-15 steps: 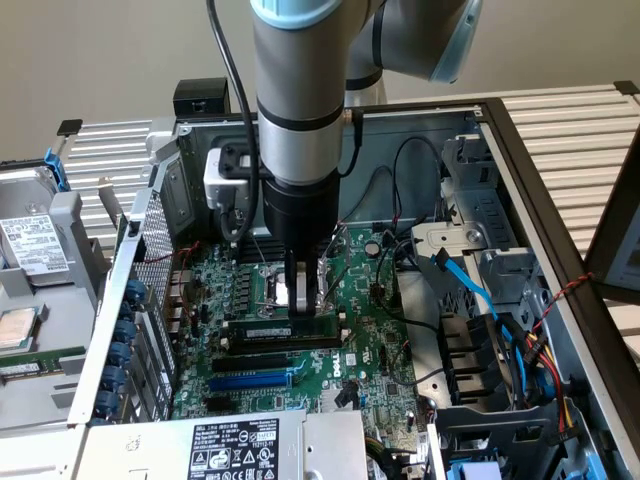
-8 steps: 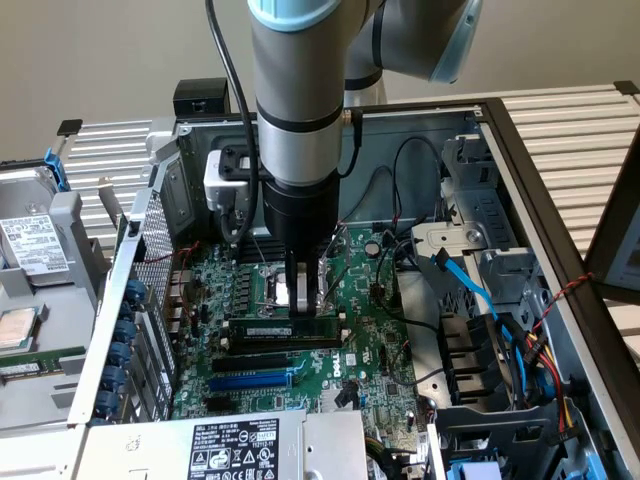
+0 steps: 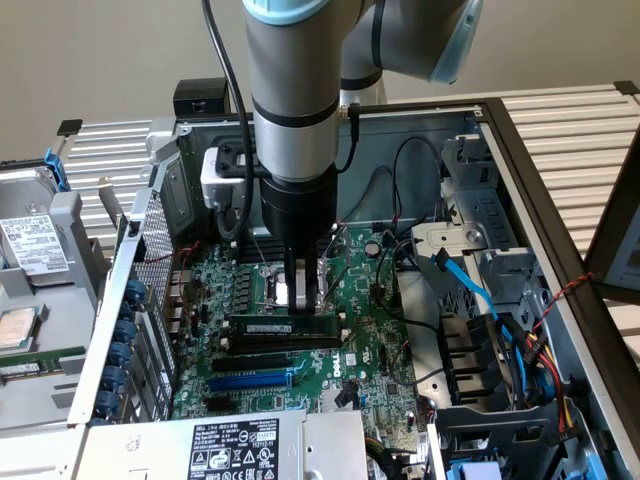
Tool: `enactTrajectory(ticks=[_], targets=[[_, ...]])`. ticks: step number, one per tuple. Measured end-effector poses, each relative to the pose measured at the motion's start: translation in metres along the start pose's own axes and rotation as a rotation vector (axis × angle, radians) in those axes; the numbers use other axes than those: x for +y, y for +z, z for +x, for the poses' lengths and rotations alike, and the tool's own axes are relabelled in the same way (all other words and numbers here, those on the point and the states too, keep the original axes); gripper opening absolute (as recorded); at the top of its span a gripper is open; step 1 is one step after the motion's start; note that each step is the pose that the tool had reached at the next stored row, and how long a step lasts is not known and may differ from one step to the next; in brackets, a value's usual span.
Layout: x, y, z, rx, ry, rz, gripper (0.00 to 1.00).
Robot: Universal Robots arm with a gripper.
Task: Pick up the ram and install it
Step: 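Insert the ram into the slot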
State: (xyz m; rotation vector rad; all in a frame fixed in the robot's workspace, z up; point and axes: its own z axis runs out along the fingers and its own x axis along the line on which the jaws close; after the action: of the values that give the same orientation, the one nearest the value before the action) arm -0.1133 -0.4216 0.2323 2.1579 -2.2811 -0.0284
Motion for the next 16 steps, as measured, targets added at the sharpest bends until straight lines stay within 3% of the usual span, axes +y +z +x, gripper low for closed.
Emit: enactTrajectory(ticks=[2,4,9,16], targets=[[0.0009,-0.0007,-0.0004,0.0025,0.0,0.0094,0.12],[0.0013,-0.0015,-0.0006,0.0029,0.0,0.0145,0.12],[0.0018,-0.0078,-0.0007,0.0027,0.0,0.0161,0.12],[0.0031,-0.0081,-0.0007,0.0028,0.0,0.018,0.12]])
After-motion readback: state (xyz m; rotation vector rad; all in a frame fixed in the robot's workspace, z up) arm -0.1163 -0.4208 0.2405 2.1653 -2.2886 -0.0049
